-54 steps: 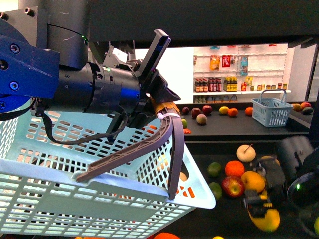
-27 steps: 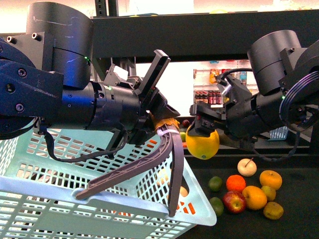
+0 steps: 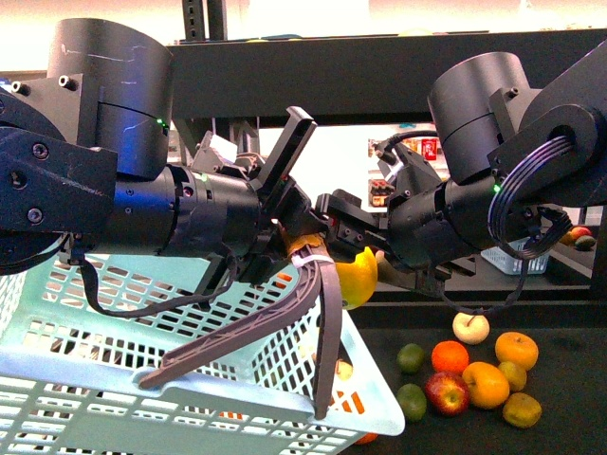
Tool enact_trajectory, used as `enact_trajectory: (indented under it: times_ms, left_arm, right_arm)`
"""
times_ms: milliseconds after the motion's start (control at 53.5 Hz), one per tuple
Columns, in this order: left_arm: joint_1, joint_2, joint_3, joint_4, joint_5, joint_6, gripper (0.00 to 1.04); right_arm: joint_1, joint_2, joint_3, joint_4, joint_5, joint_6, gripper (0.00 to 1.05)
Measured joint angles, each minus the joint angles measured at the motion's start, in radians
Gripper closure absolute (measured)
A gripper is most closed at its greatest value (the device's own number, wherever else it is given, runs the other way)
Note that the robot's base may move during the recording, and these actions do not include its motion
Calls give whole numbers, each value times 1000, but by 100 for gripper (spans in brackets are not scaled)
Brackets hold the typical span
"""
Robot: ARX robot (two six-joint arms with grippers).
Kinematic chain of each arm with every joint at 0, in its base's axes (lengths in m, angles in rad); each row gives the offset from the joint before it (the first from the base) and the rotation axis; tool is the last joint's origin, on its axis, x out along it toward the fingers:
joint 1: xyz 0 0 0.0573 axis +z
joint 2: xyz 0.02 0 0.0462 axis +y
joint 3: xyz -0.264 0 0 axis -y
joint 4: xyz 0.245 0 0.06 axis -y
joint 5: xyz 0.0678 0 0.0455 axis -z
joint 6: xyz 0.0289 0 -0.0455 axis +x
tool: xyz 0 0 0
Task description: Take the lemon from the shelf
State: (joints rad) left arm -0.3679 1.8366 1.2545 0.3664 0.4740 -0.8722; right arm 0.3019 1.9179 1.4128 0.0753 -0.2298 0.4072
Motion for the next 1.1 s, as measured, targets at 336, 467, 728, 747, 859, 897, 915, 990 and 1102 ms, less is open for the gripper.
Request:
enact_trajectory:
  times_ms: [336,467,728,747,859,897,915,990,1102]
  left_arm:
    - [8,1,0,0,-5,-7,94]
    - [7,1,0,0,-1,-3,94]
    - [-3,1,0,0,18,-8,94]
    - [-3,1,0,0,18,-8,94]
    - [-5,1,0,0,17,-8,94]
    - [-5,1,0,0,16,-8,94]
    - [-5,1,0,0,16,-8,94]
    - [-5,1,0,0,14,-7,94]
    - [-5,1,0,0,10,-7,94]
  right_arm:
    - [-4,-21,-18,4,3,11,8]
    - [-27,-38,-35,16,-25,5,8]
    - [-210,-134,-127,96,-56,-58,8]
    - [-220,-134,-131,100,-55,-62,8]
    - [-322,-111,-167,130,-48,-92,8]
    - [-344,-94,-175,138,-45,-99,8]
    - [-357,-81,-179,143,-42,-106,8]
    - [-384,-20,-182,156,-24,-134,8]
    - [-383,123,-171,156,8,-175,8]
